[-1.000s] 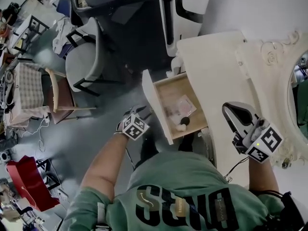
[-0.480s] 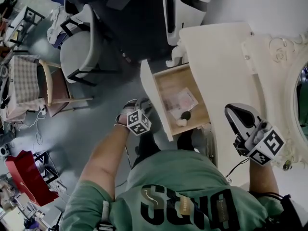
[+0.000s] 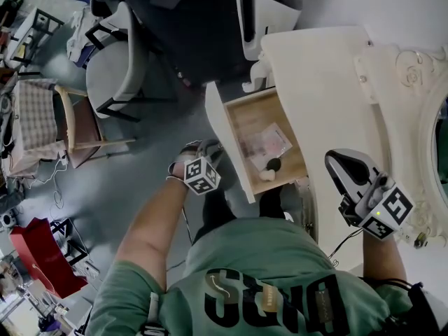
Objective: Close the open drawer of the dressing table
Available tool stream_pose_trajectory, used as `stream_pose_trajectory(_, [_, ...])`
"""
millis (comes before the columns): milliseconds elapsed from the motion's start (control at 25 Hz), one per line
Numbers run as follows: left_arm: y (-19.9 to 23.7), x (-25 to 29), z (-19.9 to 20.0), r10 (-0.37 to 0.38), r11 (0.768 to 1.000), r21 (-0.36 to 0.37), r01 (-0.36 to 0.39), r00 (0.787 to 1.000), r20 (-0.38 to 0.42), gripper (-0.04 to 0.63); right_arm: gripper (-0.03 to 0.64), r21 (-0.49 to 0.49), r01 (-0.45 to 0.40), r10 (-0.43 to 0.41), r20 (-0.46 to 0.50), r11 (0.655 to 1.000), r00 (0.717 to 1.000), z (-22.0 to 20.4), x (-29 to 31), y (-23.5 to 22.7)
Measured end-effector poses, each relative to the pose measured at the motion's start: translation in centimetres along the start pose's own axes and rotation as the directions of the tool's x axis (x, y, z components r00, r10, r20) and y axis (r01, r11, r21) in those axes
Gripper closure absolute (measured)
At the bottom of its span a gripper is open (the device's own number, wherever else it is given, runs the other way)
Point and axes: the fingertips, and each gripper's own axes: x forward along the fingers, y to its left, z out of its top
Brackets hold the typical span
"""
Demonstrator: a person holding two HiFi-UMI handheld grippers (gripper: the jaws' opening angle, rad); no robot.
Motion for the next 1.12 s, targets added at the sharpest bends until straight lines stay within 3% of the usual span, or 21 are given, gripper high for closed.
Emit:
stream_pose_trajectory(160, [0.0, 0.3, 0.3, -0.006, 1.0, 0.014, 0.006, 1.0, -0.003, 0.469, 0.606, -0.035, 0.017, -0.019, -0.04, 0.999, 0.999, -1.1, -0.7, -1.0])
stream_pose_trajectory(1120, [0.0, 1.7, 3.2, -0.013, 0.999, 0.036, 0.013, 1.0, 0.01, 0.485, 0.606, -0.022, 0.037, -0.037, -0.028, 0.999, 0.999, -1.1, -1.9, -2.0])
